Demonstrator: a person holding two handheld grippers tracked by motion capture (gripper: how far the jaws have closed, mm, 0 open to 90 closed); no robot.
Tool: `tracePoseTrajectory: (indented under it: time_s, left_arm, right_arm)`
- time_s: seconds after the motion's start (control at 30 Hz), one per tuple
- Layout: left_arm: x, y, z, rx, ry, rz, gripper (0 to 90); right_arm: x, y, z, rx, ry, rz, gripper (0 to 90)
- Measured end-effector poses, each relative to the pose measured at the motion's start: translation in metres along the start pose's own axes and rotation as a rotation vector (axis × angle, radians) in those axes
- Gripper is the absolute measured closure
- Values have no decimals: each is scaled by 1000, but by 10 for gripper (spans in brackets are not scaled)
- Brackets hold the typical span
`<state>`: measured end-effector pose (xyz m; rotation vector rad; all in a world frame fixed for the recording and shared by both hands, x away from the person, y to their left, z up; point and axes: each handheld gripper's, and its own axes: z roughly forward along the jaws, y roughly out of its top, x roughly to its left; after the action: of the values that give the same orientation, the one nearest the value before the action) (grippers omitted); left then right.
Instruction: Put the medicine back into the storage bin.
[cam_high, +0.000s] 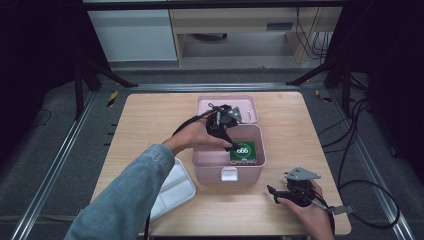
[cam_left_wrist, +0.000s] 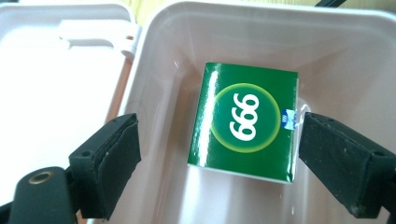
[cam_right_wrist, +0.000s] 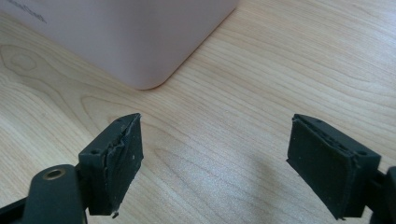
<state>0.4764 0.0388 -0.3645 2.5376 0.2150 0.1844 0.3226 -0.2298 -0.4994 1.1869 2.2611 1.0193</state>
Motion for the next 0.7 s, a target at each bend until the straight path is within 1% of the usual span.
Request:
tracePoseTrajectory:
  time_s: [0.07, 0.1, 0.13, 0.23, 0.37, 0.4, 0.43, 0.47, 0.5, 0.57, 0.6, 0.63, 0.67, 0.7]
  left_arm:
    - [-2, -2, -8, -8, 20, 5, 119]
    - [-4, -3, -17, -20, 38, -2, 120]
    - [-4, -3, -17, -20, 38, -2, 120]
    - [-6, -9, -31, -39, 69, -20, 120]
    - [-8, -22, -53, -43, 107, -54, 125]
    - [-7, -31, -64, -49, 122, -80, 125]
    - [-7, -31, -64, -49, 122, -80, 125]
    - [-6, -36, -71, -54, 128, -96, 125]
    - [-6, -40, -76, -54, 136, -102, 129]
    - [-5, -46, -84, -53, 147, -106, 129]
    - [-5, -52, -91, -48, 161, -111, 130]
    - [-5, -52, -91, -48, 161, -111, 131]
    - [-5, -56, -95, -47, 175, -116, 131]
    - [-6, -62, -100, -48, 183, -131, 133]
  right_arm:
    - [0, 0, 0, 1, 2, -2, 183]
    - [1, 0, 1, 3, 4, -3, 183]
    - [1, 0, 1, 3, 4, -3, 183]
    - [2, 0, 1, 7, 4, -4, 182]
    - [3, 1, 1, 7, 3, -8, 181]
    - [3, 1, 2, 10, 1, -9, 182]
    - [3, 1, 2, 10, 1, -9, 182]
    - [3, 1, 2, 11, 0, -10, 182]
    - [3, 1, 3, 10, 0, -12, 182]
    - [3, 1, 3, 12, -1, -10, 183]
    - [3, 1, 3, 13, -3, -10, 183]
    - [3, 1, 3, 13, -3, -10, 183]
    - [4, 1, 3, 13, -3, -10, 183]
    - [4, 1, 3, 11, -4, -9, 184]
